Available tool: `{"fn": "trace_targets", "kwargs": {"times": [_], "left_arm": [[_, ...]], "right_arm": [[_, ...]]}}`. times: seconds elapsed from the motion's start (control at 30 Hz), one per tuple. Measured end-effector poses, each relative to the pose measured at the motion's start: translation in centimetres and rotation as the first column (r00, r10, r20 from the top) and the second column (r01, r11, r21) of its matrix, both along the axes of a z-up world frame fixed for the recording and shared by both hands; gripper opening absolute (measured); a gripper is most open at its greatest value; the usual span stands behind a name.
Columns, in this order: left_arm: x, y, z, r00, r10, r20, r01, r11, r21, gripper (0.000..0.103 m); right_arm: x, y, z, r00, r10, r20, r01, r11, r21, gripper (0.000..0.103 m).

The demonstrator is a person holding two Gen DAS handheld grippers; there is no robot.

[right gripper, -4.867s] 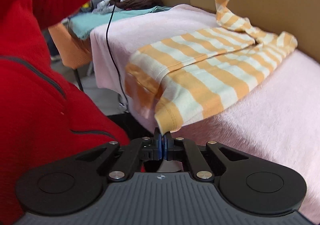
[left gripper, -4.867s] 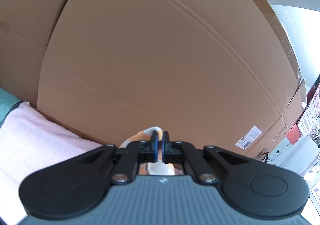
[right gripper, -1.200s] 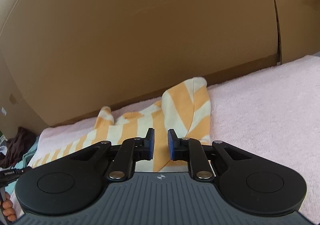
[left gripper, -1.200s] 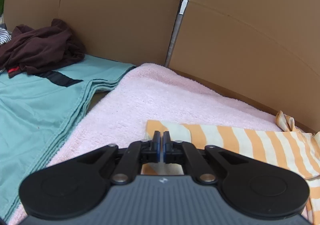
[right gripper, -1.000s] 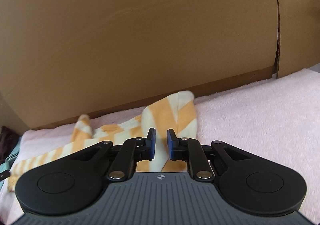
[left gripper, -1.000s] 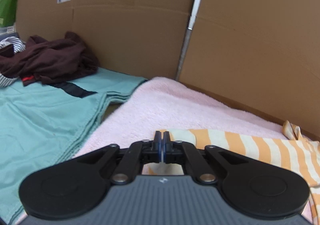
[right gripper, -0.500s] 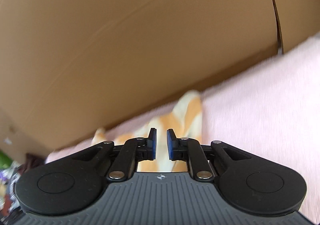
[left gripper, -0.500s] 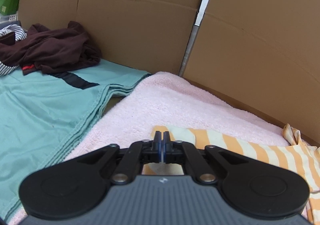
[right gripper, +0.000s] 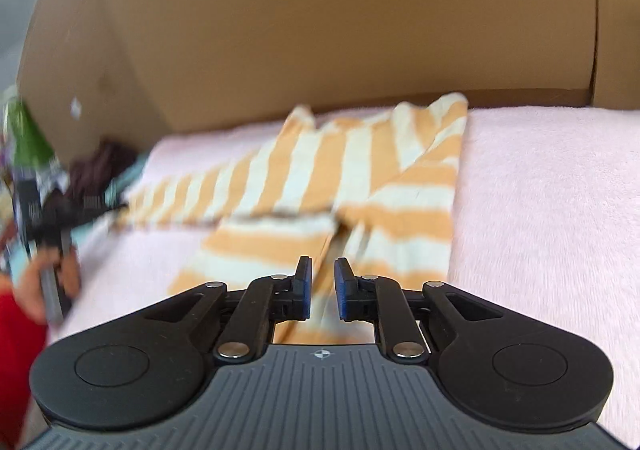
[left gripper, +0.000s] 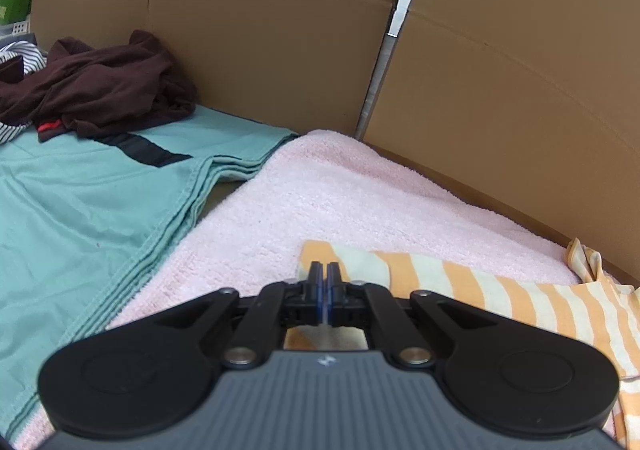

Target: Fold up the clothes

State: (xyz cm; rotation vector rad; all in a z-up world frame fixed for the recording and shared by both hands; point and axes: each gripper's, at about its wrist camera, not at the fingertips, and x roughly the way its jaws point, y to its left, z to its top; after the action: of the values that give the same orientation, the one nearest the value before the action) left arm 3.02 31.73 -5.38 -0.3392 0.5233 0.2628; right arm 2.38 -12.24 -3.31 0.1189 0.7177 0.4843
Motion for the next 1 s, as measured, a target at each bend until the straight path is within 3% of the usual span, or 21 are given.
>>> {"fn": "trace_targets", "kwargs": {"times": [0.17, 0.2, 0.27, 0.37, 0.47, 0.57, 0.6, 0.77, 0.9, 1.0], "left_arm": [[0.0, 0.0, 0.0, 1.0, 0.0, 0.0, 0.0, 1.0, -0.001, 0.0], [0.0, 0.0, 0.0, 1.0, 0.0, 0.0, 0.0, 1.0, -0.001, 0.0], [0.0, 0.0, 0.0, 1.0, -0.001, 0.0, 0.001, 1.0, -0.002, 0.0], [0.0, 0.0, 0.0, 1.0, -0.001, 0.0, 0.001, 1.0, -0.003, 0.0], [0.0, 0.0, 0.0, 1.0, -0.001, 0.0, 0.001, 1.0, -0.002, 0.0], [0.0, 0.1, 0.0, 1.0, -0.003, 0.001, 0.003, 1.0, -0.006, 0.0], [0.0, 0.1, 0.0, 1.0, -0.004, 0.001, 0.004, 1.0, -0.007, 0.0], [0.0, 0.1, 0.0, 1.0, -0.005, 0.002, 0.005, 1.0, -0.01, 0.0], [0.0, 0.1, 0.0, 1.0, -0.007, 0.001, 0.007, 1.0, -0.009, 0.0], [0.0, 0.1, 0.0, 1.0, -0.007, 0.001, 0.007, 1.0, -0.01, 0.0]], "right_arm": [[-1.3, 2.0, -1.2, 0.992, -0.002, 0.123, 0.023, 0.985, -0.17, 0.014], [-1.5, 2.3, -1.3, 0.99, -0.005, 0.143, 0.033, 0.98, -0.194, 0.007], [-1.5, 2.2, -1.1, 0.989, -0.032, 0.145, 0.059, 0.981, -0.186, 0.002], [-1.7, 1.6, -0.7, 0.99, -0.055, 0.133, 0.067, 0.994, -0.089, 0.002], [-2.1, 1.5, -1.0, 0.991, -0.047, 0.124, 0.055, 0.997, -0.061, 0.003], [-3.2, 0.6, -0.8, 0.992, -0.047, 0.12, 0.05, 0.999, -0.017, 0.014], [-3.9, 0.5, -0.6, 0.991, -0.035, 0.127, 0.037, 0.999, -0.015, 0.02], [-8.7, 1.2, -0.2, 0.989, 0.039, 0.146, -0.022, 0.993, -0.118, 0.02], [-10.6, 1.7, -1.4, 0.987, 0.039, 0.155, -0.017, 0.99, -0.141, 0.02], [-10.9, 1.7, -1.7, 0.984, 0.019, 0.175, 0.0, 0.994, -0.109, 0.005]]}}
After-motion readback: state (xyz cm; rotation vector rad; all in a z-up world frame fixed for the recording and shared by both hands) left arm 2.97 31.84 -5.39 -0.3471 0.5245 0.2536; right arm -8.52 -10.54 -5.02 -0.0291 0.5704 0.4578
